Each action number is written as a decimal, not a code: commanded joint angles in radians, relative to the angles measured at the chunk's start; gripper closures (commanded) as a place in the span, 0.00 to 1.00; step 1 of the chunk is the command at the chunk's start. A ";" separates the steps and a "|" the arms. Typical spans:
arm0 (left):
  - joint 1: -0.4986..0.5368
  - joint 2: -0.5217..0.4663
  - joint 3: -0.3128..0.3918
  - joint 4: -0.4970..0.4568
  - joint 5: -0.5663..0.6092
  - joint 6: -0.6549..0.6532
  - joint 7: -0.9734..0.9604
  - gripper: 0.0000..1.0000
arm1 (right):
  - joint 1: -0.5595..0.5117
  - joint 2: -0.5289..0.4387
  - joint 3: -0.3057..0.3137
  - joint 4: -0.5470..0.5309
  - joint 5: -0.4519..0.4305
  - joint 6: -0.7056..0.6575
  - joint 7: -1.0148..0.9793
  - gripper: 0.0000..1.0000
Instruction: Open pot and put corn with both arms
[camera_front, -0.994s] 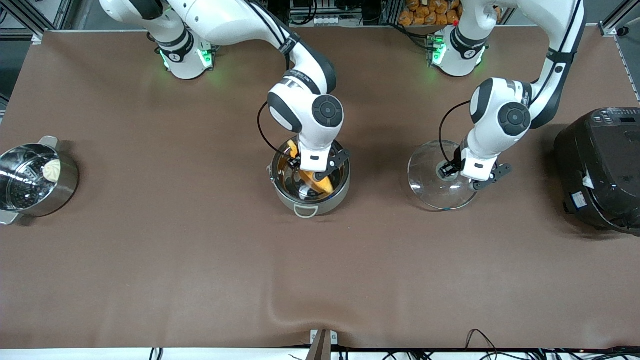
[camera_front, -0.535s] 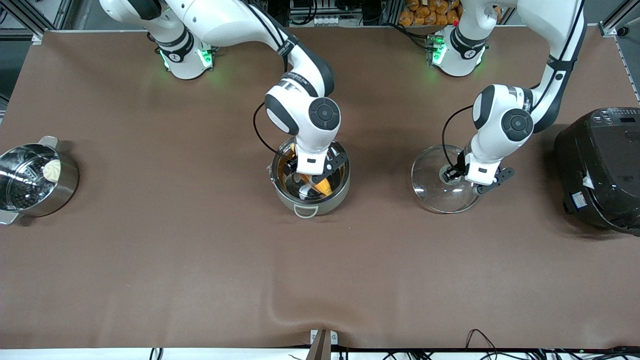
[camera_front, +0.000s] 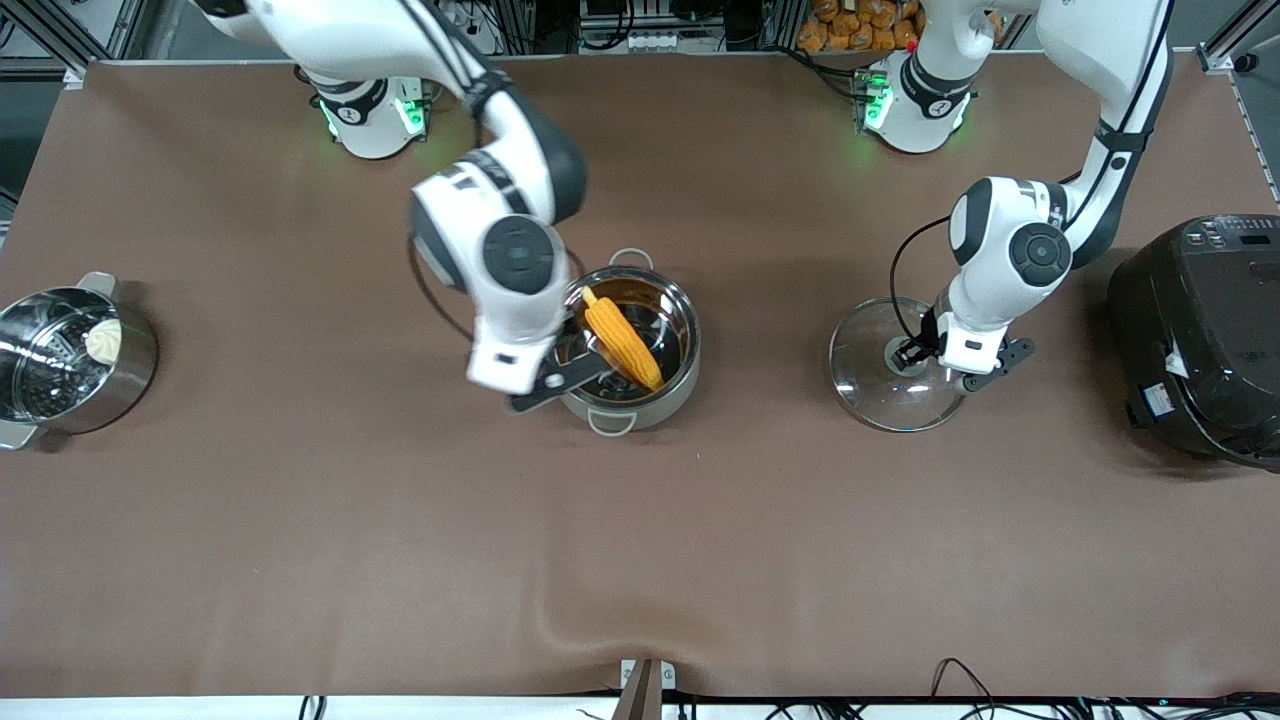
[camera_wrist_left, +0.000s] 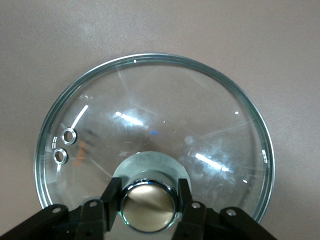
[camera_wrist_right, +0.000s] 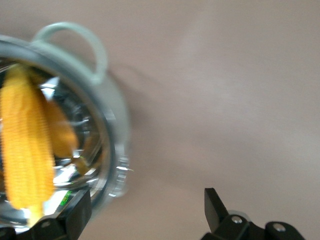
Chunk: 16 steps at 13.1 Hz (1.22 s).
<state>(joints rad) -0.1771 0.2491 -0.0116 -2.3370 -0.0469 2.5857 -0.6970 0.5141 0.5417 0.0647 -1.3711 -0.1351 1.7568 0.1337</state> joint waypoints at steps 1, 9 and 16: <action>0.015 -0.014 -0.011 -0.018 -0.011 0.031 0.027 1.00 | -0.139 -0.142 0.021 -0.141 0.002 0.010 -0.049 0.00; 0.015 -0.001 -0.011 -0.030 -0.013 0.076 -0.002 0.00 | -0.482 -0.417 0.026 -0.299 0.091 -0.005 -0.223 0.00; 0.013 -0.086 -0.011 0.108 -0.008 -0.129 -0.027 0.00 | -0.577 -0.591 -0.034 -0.333 0.160 -0.123 -0.252 0.00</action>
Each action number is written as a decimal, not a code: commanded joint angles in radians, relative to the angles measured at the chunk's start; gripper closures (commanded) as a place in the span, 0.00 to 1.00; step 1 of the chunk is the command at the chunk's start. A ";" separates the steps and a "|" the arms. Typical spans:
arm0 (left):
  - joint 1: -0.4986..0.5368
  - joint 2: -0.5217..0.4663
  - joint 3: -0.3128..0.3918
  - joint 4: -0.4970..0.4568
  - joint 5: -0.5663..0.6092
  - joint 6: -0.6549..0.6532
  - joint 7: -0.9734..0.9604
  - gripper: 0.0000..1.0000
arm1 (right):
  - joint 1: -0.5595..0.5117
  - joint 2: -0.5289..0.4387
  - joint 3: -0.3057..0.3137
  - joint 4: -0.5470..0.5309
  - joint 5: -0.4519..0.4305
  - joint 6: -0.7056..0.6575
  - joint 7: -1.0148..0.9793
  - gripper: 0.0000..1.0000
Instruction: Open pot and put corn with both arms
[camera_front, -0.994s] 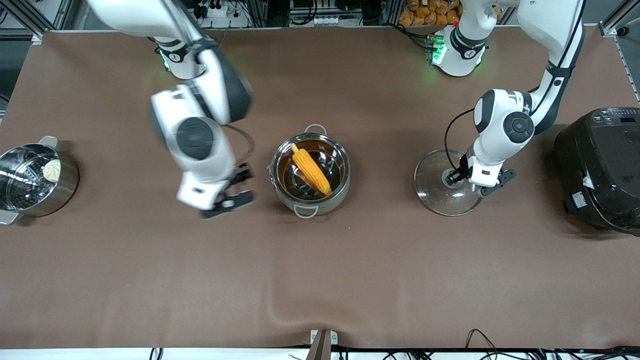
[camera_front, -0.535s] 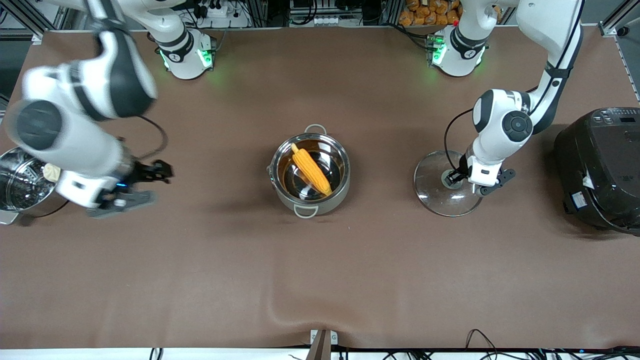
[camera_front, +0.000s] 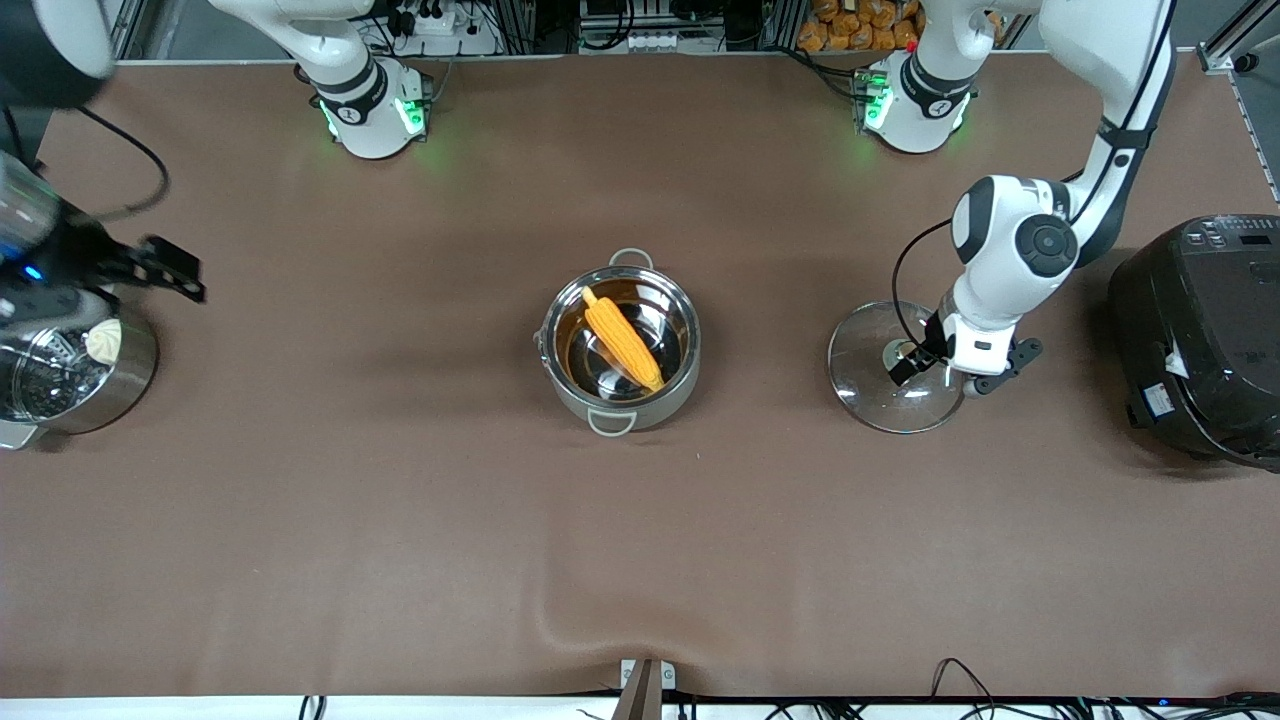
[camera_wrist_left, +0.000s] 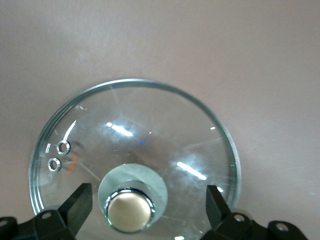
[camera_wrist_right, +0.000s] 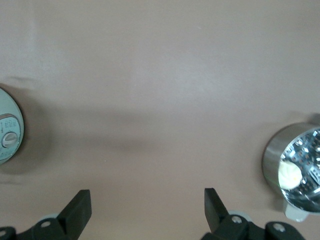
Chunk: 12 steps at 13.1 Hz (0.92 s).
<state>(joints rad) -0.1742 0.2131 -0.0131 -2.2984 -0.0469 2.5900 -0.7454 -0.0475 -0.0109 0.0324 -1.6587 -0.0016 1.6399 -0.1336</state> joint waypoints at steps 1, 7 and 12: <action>0.012 -0.055 -0.008 0.145 -0.002 -0.237 0.056 0.00 | -0.017 -0.041 -0.018 -0.046 0.043 -0.032 0.066 0.00; 0.027 -0.104 -0.001 0.451 0.001 -0.598 0.254 0.00 | -0.011 -0.084 -0.035 -0.033 0.049 -0.072 0.109 0.00; 0.055 -0.202 0.004 0.585 0.070 -0.772 0.406 0.00 | 0.008 -0.080 -0.035 0.014 0.016 -0.121 0.117 0.00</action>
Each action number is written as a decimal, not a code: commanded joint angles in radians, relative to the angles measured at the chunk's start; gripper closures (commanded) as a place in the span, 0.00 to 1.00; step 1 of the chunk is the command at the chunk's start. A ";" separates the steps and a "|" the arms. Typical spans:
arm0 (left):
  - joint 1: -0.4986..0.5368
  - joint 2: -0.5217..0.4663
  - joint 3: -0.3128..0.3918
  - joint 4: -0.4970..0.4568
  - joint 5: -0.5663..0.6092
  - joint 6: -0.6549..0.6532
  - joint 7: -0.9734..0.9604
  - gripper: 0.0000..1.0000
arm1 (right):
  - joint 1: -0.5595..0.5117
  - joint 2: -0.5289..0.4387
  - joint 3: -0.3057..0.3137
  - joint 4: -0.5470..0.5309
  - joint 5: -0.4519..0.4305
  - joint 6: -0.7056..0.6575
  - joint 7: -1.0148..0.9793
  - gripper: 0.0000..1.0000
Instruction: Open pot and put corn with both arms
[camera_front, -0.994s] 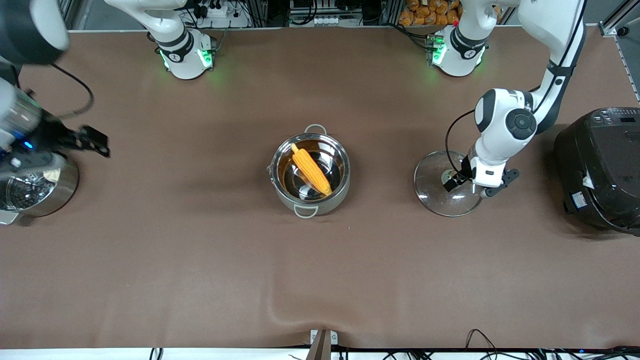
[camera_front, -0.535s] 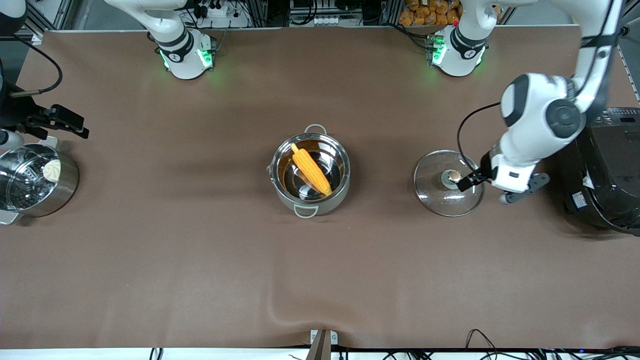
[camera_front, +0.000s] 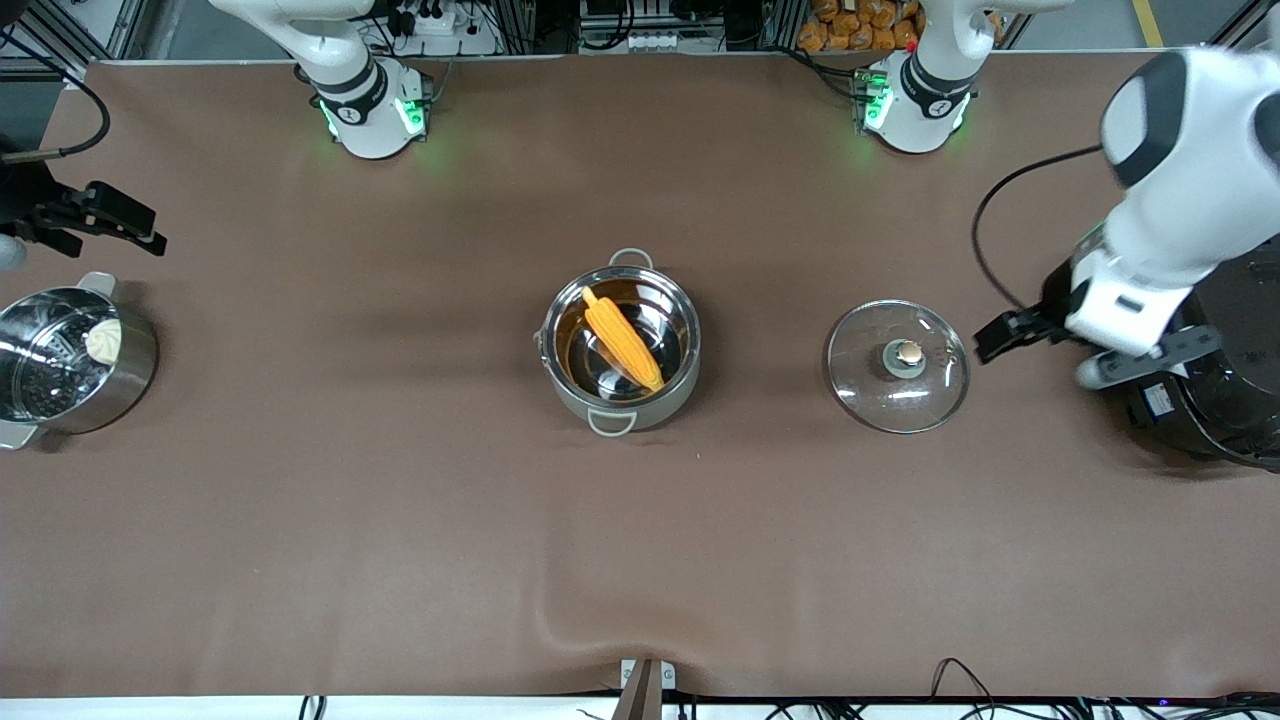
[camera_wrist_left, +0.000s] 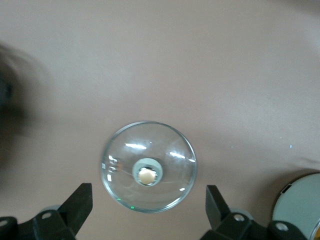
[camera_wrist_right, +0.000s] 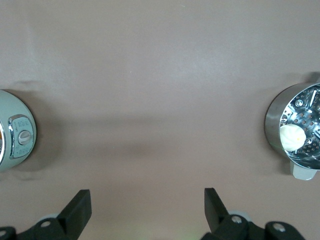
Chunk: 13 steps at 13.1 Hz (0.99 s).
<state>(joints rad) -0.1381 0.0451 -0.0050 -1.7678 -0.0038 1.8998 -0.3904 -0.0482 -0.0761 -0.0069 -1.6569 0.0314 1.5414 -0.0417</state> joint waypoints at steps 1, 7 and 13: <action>0.020 -0.042 -0.001 0.094 0.027 -0.140 0.059 0.00 | 0.013 -0.013 0.004 0.020 -0.019 -0.027 0.025 0.00; 0.012 -0.048 -0.009 0.195 0.027 -0.232 0.155 0.00 | 0.057 -0.014 -0.041 0.028 -0.024 -0.027 0.025 0.00; 0.018 -0.050 -0.007 0.206 0.025 -0.261 0.222 0.00 | 0.056 0.006 -0.041 0.025 -0.021 -0.021 0.019 0.00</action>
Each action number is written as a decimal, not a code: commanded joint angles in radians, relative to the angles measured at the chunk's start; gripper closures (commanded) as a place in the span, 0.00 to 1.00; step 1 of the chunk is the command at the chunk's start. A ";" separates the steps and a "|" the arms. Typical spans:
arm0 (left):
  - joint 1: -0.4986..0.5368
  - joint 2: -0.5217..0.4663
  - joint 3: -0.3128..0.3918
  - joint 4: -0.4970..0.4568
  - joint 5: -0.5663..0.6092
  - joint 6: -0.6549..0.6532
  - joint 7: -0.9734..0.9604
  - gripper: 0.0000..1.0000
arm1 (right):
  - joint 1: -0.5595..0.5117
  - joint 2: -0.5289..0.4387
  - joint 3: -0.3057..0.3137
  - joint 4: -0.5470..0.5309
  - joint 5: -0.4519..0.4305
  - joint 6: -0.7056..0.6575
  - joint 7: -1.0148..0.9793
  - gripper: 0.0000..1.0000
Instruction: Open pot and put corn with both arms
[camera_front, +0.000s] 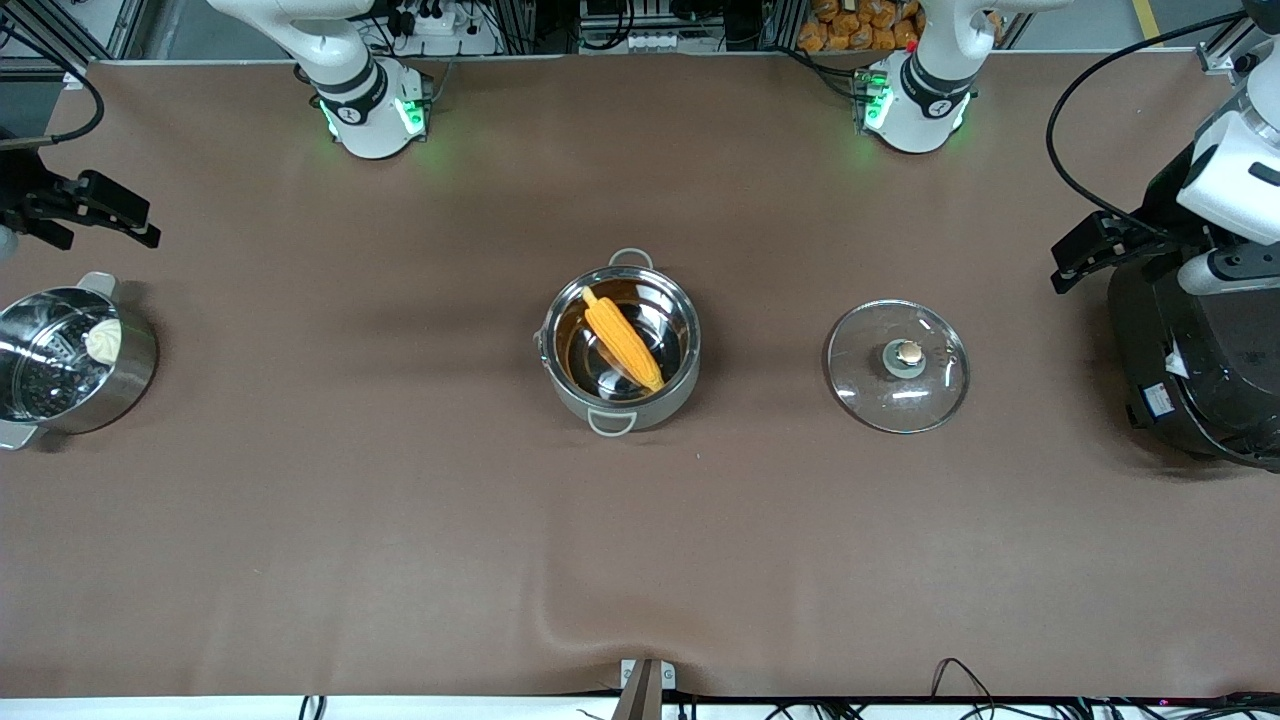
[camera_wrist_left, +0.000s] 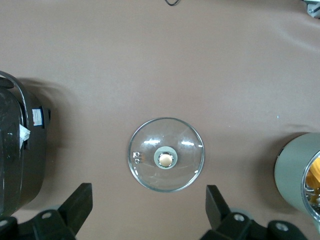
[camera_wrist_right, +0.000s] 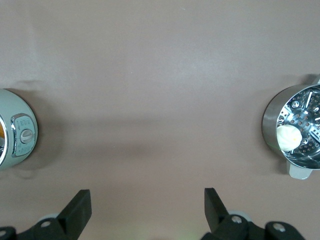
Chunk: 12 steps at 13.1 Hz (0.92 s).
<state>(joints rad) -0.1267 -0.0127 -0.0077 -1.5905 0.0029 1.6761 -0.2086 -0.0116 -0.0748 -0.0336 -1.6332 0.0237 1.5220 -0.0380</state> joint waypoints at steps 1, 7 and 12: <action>0.009 0.008 -0.003 0.029 0.020 -0.048 0.043 0.00 | 0.019 0.004 -0.014 0.003 -0.014 0.000 0.015 0.00; 0.035 0.017 -0.001 0.066 0.019 -0.127 0.069 0.00 | 0.019 0.004 -0.014 0.003 -0.010 0.001 0.009 0.00; 0.038 0.026 -0.001 0.066 0.019 -0.127 0.075 0.00 | 0.021 0.004 -0.012 0.003 -0.010 0.001 0.007 0.00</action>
<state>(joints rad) -0.0977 -0.0055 -0.0022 -1.5562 0.0030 1.5732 -0.1593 -0.0070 -0.0695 -0.0347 -1.6340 0.0233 1.5237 -0.0381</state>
